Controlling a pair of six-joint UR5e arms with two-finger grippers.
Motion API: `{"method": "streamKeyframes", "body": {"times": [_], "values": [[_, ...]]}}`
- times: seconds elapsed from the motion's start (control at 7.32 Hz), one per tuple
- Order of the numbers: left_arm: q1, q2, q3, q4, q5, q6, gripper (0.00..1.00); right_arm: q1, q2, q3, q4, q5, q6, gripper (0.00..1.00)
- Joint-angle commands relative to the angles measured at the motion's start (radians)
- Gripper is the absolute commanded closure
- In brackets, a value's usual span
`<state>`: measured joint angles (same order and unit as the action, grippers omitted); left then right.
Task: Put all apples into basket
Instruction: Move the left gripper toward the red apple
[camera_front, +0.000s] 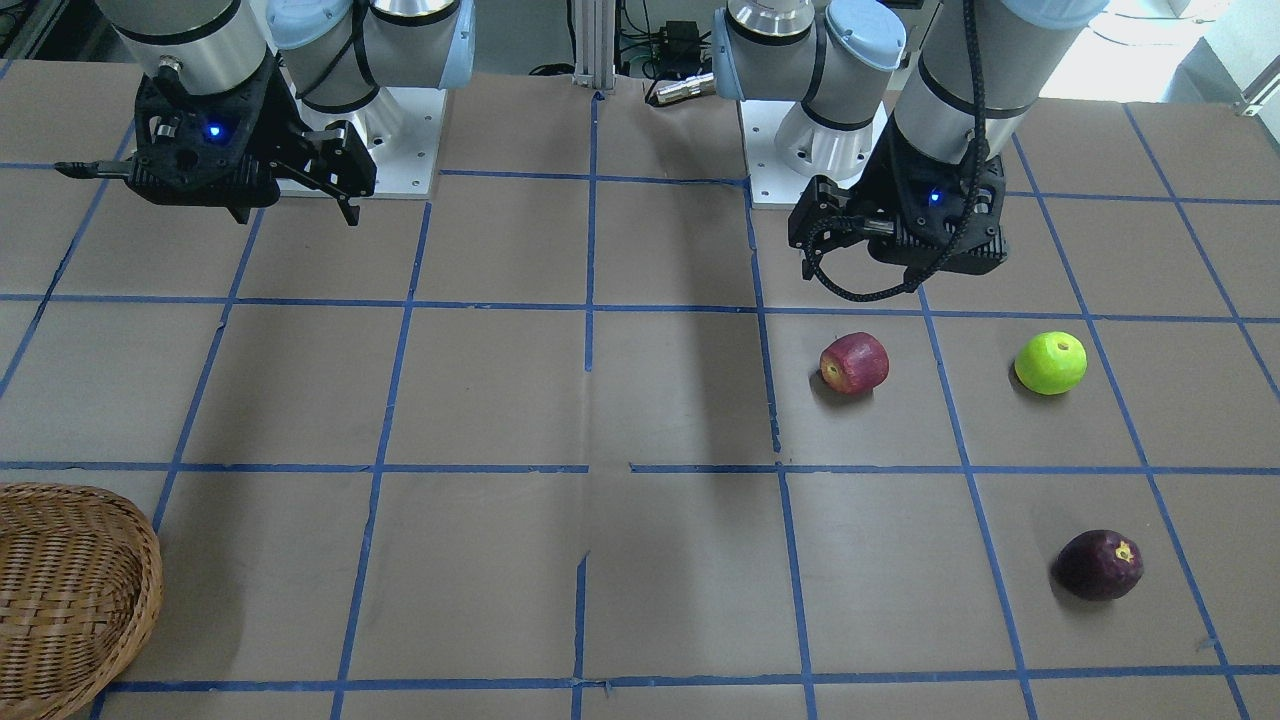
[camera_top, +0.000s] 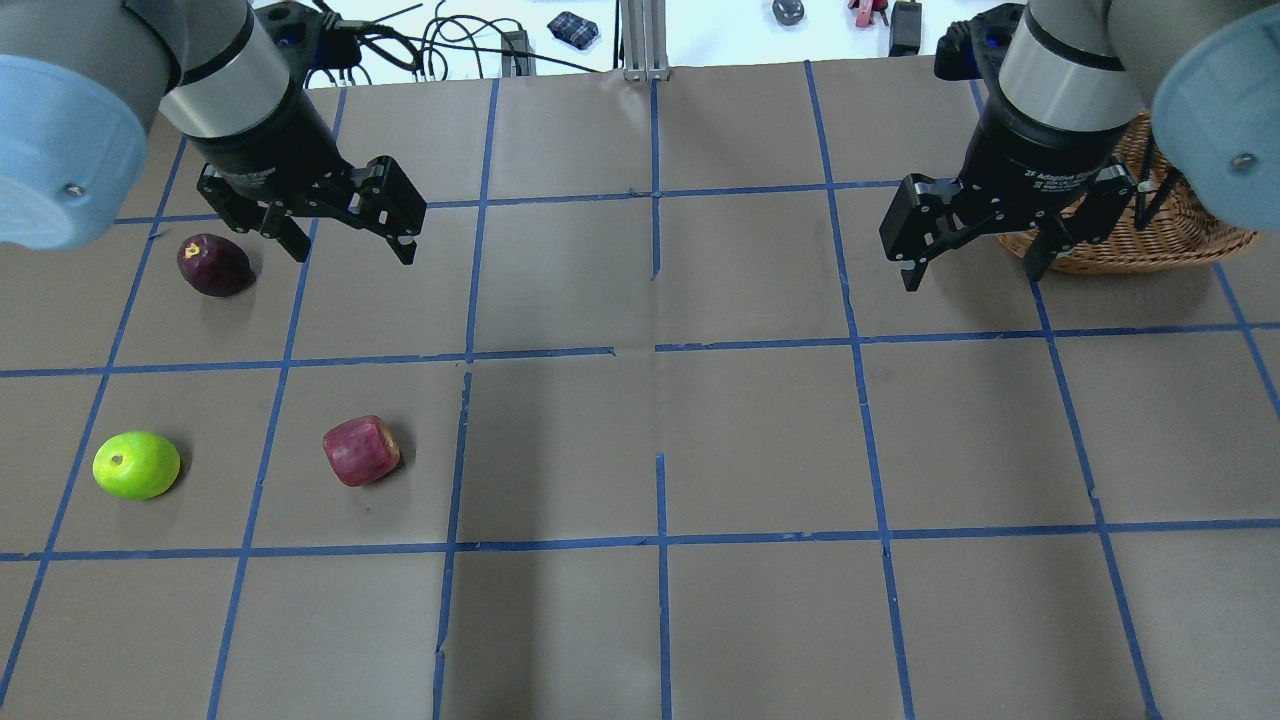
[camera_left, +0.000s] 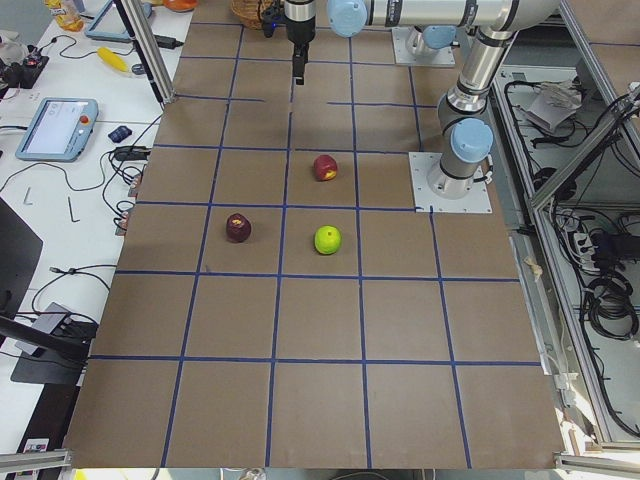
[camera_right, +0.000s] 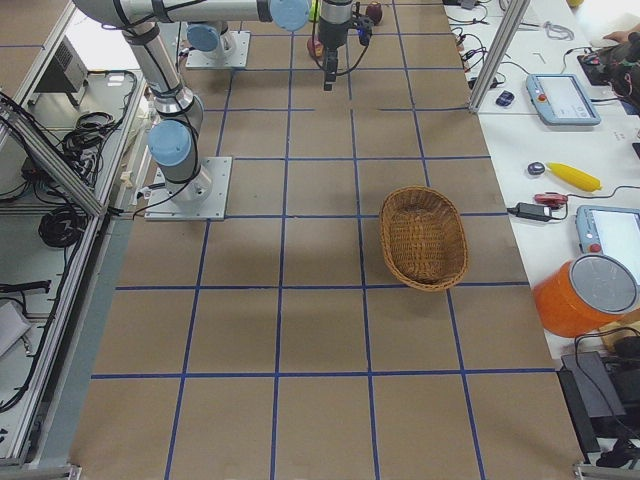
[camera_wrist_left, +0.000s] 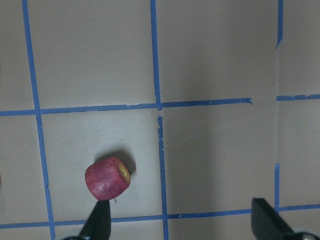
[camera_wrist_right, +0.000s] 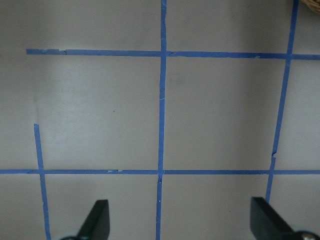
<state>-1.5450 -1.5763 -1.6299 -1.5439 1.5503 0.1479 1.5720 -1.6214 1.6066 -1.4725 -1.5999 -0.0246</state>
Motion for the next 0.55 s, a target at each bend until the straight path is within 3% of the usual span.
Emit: {"method": "streamKeyframes", "body": {"times": [0.0, 0.41], "values": [[0.081, 0.035, -0.166, 0.089, 0.011, 0.039, 0.00, 0.000, 0.000, -0.001, 0.001, -0.003, 0.000, 0.00], [0.276, 0.019, -0.512, 0.412, 0.031, -0.007, 0.00, -0.001, -0.002, -0.001, -0.002, -0.005, 0.002, 0.00]]}}
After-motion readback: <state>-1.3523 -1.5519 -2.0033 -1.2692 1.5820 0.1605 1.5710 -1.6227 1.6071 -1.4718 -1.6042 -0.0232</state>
